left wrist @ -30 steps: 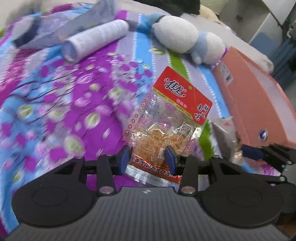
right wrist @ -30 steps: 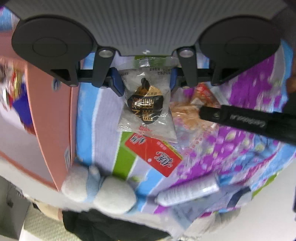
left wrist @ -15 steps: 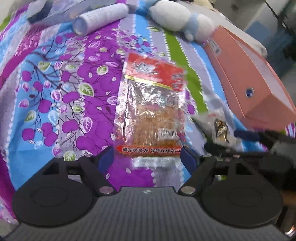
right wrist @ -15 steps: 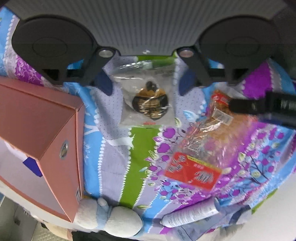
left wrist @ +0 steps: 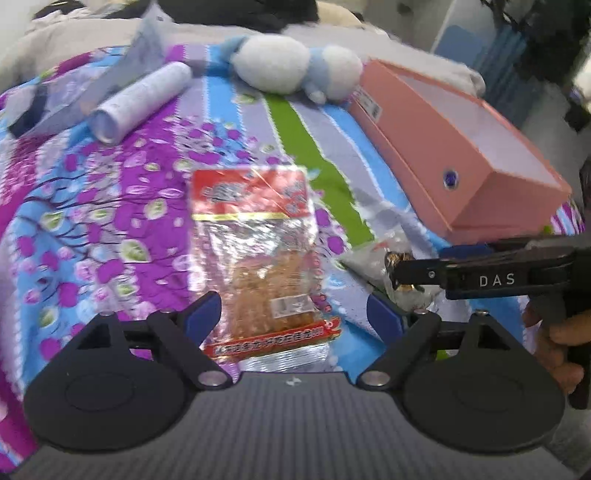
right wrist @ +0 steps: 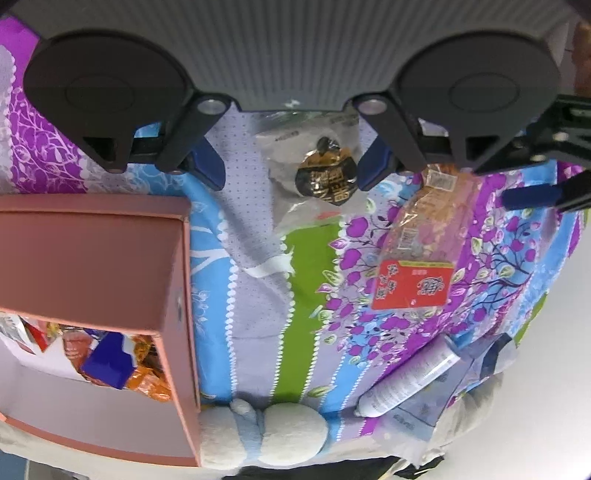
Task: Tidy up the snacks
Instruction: 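Lift the red-labelled pack with the left gripper while the right gripper lifts the clear bag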
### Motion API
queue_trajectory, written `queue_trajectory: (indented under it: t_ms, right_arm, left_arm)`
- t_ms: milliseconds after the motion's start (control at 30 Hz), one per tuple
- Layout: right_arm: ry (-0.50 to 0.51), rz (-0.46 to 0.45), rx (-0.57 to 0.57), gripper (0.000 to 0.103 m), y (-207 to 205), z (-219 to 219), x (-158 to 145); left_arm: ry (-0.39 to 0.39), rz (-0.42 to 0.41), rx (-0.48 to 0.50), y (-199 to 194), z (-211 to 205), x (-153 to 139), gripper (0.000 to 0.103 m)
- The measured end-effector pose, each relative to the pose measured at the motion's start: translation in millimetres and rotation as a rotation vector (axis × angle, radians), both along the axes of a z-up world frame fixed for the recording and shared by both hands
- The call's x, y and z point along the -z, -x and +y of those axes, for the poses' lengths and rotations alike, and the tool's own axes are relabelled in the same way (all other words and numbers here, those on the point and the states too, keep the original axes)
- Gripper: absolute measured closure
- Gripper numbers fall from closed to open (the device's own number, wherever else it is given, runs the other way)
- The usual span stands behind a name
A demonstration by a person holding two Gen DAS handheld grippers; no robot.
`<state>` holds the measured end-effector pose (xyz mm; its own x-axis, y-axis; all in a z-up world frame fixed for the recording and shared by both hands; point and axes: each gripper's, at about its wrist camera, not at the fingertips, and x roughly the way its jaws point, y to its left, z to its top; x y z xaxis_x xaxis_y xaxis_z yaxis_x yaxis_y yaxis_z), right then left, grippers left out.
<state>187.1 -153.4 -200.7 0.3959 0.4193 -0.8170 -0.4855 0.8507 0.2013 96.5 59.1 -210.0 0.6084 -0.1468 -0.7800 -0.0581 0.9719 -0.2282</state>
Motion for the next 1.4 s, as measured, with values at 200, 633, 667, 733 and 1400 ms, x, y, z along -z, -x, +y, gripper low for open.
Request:
queue_trajectory:
  t_ms: [200,633,667,733,1400]
  right_arm:
    - [0.026,0.036,-0.03,0.043,-0.4,8.5,7.4]
    - [-0.007,0.153,-0.065,0.041,-21.0,16.7,19.1]
    - [-0.003,0.151,-0.071,0.041,-21.6,18.6,19.4]
    - [0.004,0.148,-0.081,0.045,-21.4,22.4,19.4]
    - [-0.017,0.013,-0.006,0.066,10.9,7.8,-24.8]
  left_arm:
    - [-0.094,0.057,0.076,-15.2,-18.2,23.1,0.022]
    - [-0.127,0.078,0.071,-22.6,-19.1,34.0,0.036]
    - [-0.122,0.078,0.066,-22.9,-17.0,33.4,0.039]
    - [-0.107,0.076,0.051,-21.9,-12.7,32.5,0.043]
    - [0.045,-0.032,-0.115,10.5,1.4,-21.0,0.088]
